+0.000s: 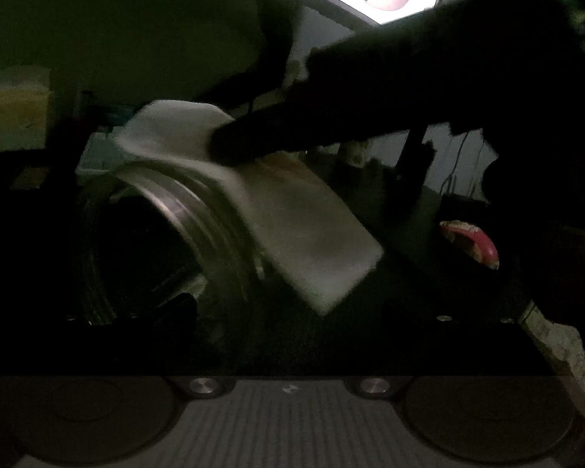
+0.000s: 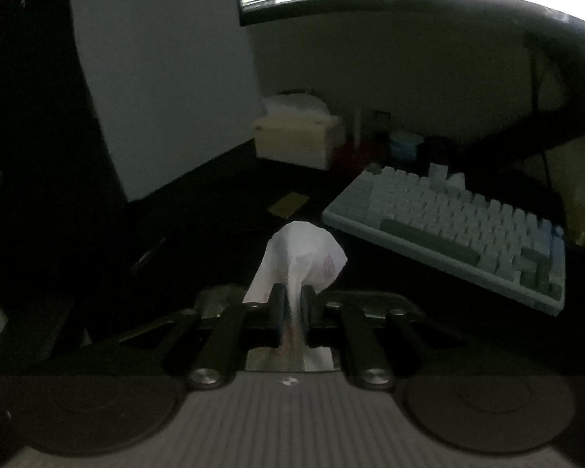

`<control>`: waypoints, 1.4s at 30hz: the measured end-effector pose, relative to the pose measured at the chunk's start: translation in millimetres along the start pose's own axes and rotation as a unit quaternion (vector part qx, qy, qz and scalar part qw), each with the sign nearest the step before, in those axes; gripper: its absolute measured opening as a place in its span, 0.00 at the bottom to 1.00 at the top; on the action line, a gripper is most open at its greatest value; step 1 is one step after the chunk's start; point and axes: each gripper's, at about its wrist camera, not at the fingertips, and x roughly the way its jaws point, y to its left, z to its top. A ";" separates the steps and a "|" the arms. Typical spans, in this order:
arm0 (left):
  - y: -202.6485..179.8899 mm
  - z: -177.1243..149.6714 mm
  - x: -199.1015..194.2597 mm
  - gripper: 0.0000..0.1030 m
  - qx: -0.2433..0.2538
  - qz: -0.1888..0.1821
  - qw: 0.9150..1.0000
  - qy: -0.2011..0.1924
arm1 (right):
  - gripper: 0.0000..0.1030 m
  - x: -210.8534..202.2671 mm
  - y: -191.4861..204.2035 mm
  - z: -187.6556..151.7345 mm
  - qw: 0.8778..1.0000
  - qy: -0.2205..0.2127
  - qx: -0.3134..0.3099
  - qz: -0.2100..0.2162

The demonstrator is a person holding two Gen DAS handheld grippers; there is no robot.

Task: Clean container
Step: 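Push the tissue into the jar mouth with the right tool, then wipe the jar's inner wall with the tissue in the right tool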

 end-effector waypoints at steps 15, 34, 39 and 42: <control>-6.8 5.7 7.7 1.00 0.000 -0.016 1.000 0.019 | 0.11 6.5 5.4 1.4 1.000 0.015 0.003 0.002; -16.6 -10.5 -11.4 1.00 0.030 0.006 1.000 -0.004 | 0.11 2.3 -21.4 -23.1 0.992 -0.052 0.052 -0.102; -18.0 -11.9 -9.8 1.00 0.034 0.004 0.999 -0.006 | 0.10 -8.3 -9.4 -28.7 0.995 -0.066 0.067 -0.040; -14.7 -12.2 -6.7 1.00 0.040 0.005 0.999 -0.009 | 0.10 -15.4 11.8 -33.0 0.997 -0.070 0.030 0.028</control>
